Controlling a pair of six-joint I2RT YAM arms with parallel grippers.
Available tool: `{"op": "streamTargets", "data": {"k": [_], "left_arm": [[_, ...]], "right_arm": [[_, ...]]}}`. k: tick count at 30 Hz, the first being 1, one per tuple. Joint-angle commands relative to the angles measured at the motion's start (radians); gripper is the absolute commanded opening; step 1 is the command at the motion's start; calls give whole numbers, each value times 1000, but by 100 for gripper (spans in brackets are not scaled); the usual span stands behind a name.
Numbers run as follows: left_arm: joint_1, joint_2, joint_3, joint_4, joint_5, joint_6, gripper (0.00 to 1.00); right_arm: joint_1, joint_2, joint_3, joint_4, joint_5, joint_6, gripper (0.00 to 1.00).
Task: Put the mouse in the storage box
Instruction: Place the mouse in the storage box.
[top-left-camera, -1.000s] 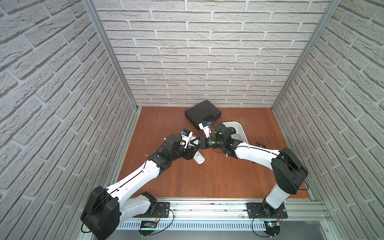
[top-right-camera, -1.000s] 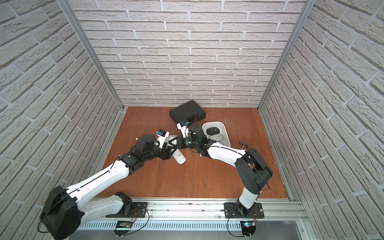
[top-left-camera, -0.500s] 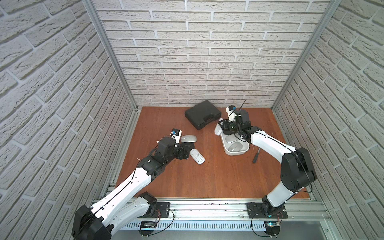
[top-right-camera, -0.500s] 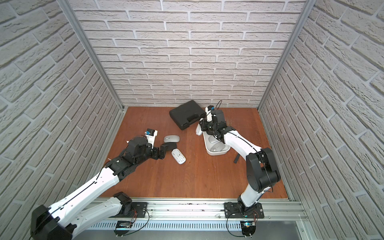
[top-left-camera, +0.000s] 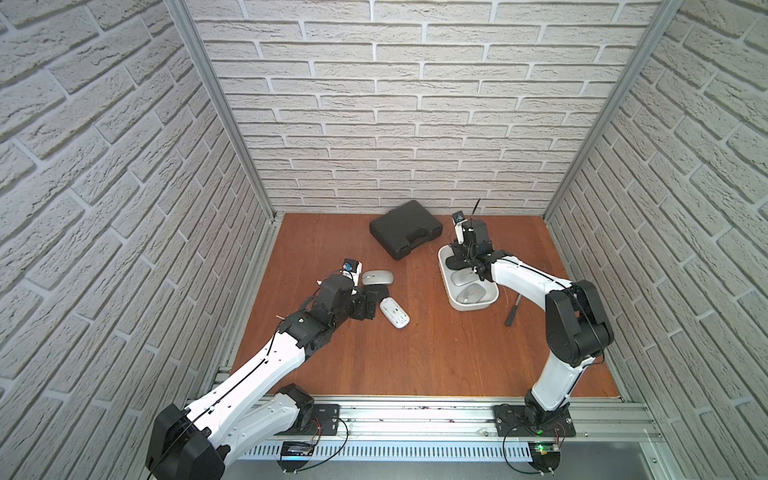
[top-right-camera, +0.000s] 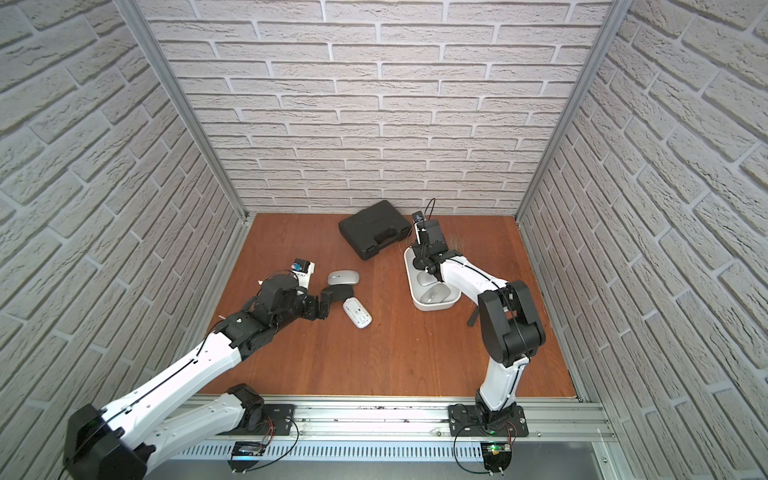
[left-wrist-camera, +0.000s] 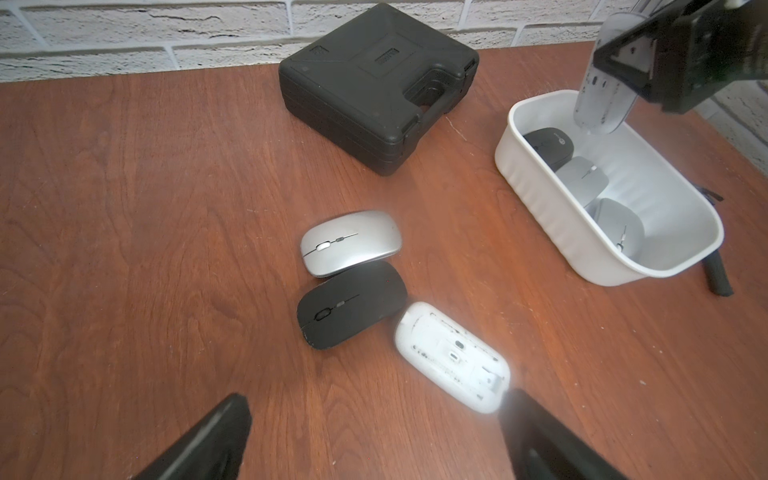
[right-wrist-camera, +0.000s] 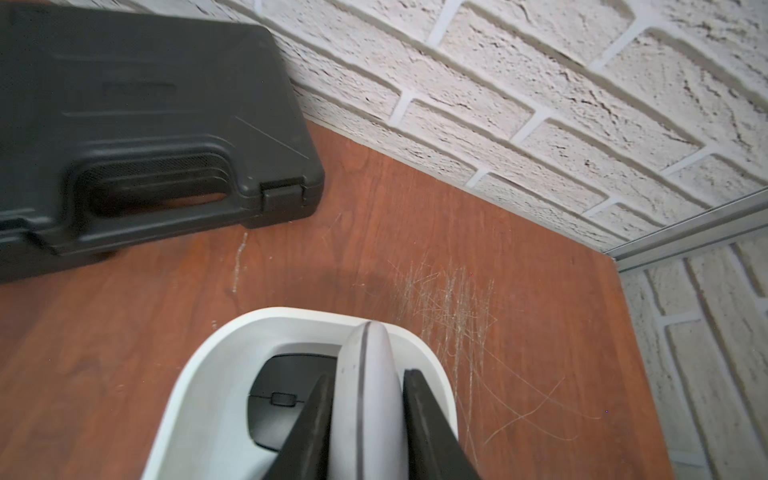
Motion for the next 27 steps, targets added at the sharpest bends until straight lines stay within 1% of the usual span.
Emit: {"op": "streamTargets", "data": {"k": [1,3,10,14,24,27], "left_arm": [[1,1,-4,5,-12,1,98],[1,0,0,-10,-32,5,98],[1,10,-3,-1,-24,10,98],[2,12,-3,-1,-22,9,98],[1,12,-5,-1,-21,12,98],[2,18,-4,-1,-18,11,98]], "right_arm": [[4,33,38,98,106,-149,12],[3,50,46,104,120,-174,12],[20,106,82,85,131,-239,13],[34,143,93,111,186,-300,13],[47,189,129,65,196,-326,14],[55,210,150,46,219,-338,15]]}}
